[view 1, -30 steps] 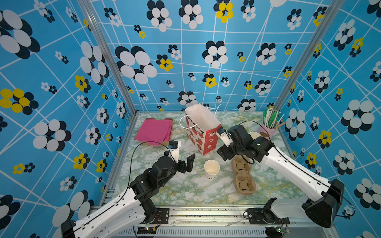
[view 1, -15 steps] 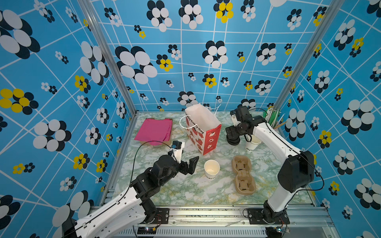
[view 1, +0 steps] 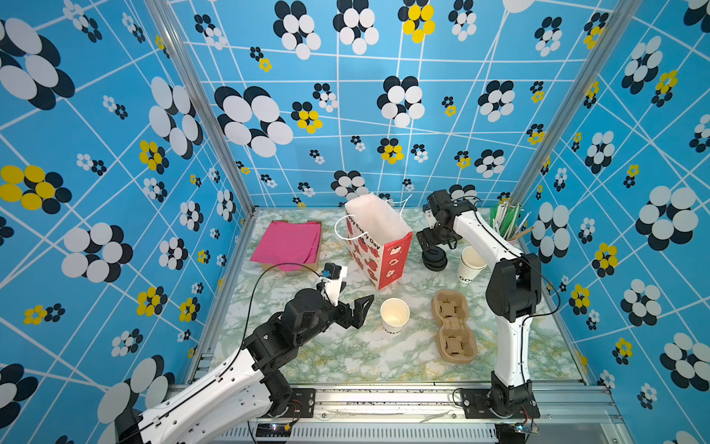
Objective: Pack the takeout coffee
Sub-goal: 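Move the right gripper over the stack of black lids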
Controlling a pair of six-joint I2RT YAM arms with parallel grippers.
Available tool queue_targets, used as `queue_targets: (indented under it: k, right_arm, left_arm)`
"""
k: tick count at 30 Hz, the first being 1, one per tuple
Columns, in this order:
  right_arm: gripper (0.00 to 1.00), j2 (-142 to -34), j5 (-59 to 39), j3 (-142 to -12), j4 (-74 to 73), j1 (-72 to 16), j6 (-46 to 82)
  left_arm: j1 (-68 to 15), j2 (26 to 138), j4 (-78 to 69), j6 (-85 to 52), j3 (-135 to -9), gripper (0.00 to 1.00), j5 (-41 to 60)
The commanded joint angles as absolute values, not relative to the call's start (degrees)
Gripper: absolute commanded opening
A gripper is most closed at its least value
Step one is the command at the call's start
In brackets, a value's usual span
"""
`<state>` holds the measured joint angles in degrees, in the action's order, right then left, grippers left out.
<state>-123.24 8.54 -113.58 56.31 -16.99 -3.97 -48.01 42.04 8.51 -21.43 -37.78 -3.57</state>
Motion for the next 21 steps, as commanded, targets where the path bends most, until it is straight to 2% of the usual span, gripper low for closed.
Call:
queue_targets:
  k: [1, 12, 21]
  right_arm:
    - [0.97, -126.73, 9.49, -117.48, 62.50, -16.46, -5.58]
    - [0.95, -135.18, 9.97, -128.40, 71.42, -16.11, -7.86]
    - [0.89, -138.54, 9.75, -132.07, 73.90, -16.08, -8.61]
  left_arm:
    - [-47.58, 41.62, 7.16, -21.56, -38.76, 0.99, -1.73]
    - [-47.48, 41.75, 6.52, -22.74, -37.98, 0.99, -2.01]
    - [-47.43, 42.69, 5.89, -23.32, -37.97, 0.99, -1.73]
